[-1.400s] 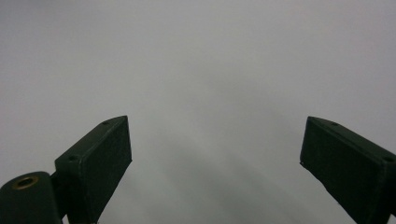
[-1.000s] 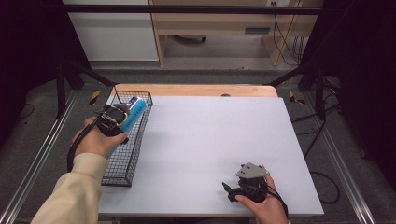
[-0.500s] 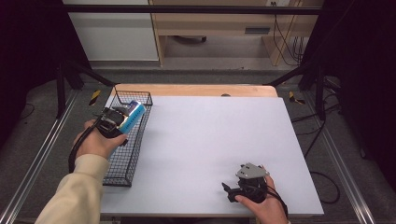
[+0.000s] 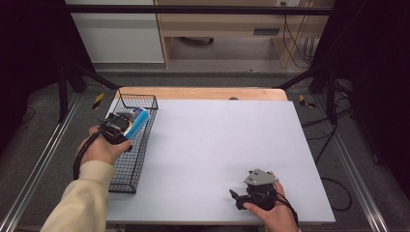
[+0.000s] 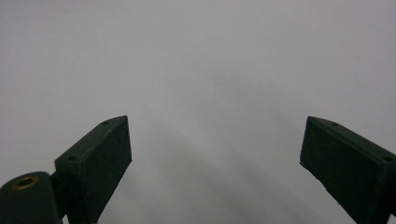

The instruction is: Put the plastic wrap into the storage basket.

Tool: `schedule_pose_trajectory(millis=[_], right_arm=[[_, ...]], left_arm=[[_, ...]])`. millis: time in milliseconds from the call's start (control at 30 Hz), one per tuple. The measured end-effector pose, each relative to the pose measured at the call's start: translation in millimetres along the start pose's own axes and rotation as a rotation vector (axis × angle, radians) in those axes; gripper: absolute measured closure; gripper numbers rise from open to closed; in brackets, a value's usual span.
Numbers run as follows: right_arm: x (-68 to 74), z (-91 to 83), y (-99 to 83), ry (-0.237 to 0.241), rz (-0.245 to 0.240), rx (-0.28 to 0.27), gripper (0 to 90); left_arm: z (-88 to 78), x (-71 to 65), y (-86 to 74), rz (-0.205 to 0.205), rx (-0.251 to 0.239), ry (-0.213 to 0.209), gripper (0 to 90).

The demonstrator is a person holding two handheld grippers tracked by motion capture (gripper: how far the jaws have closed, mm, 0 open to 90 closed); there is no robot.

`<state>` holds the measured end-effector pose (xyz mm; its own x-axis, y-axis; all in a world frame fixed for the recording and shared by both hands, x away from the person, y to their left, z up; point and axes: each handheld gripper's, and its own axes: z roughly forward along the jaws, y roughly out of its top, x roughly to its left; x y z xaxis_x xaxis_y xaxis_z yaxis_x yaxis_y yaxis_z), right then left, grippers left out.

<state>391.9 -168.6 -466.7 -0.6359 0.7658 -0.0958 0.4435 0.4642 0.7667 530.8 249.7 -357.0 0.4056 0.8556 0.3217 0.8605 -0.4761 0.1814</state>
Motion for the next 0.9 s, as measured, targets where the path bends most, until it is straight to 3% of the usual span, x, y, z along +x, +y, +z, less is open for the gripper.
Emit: schedule_pose_trajectory(millis=[500,900], right_arm=[[0.7,-0.2,0.2,0.004,-0.006,0.002,9.3],[1.0,0.4,0.0,0.007,-0.01,0.001,9.3]], left_arm=[[15.2,4.4,1.6,-0.026,0.047,-0.009,32.0],[33.2,-0.6,6.1,-0.011,0.107,-0.008,32.0]])
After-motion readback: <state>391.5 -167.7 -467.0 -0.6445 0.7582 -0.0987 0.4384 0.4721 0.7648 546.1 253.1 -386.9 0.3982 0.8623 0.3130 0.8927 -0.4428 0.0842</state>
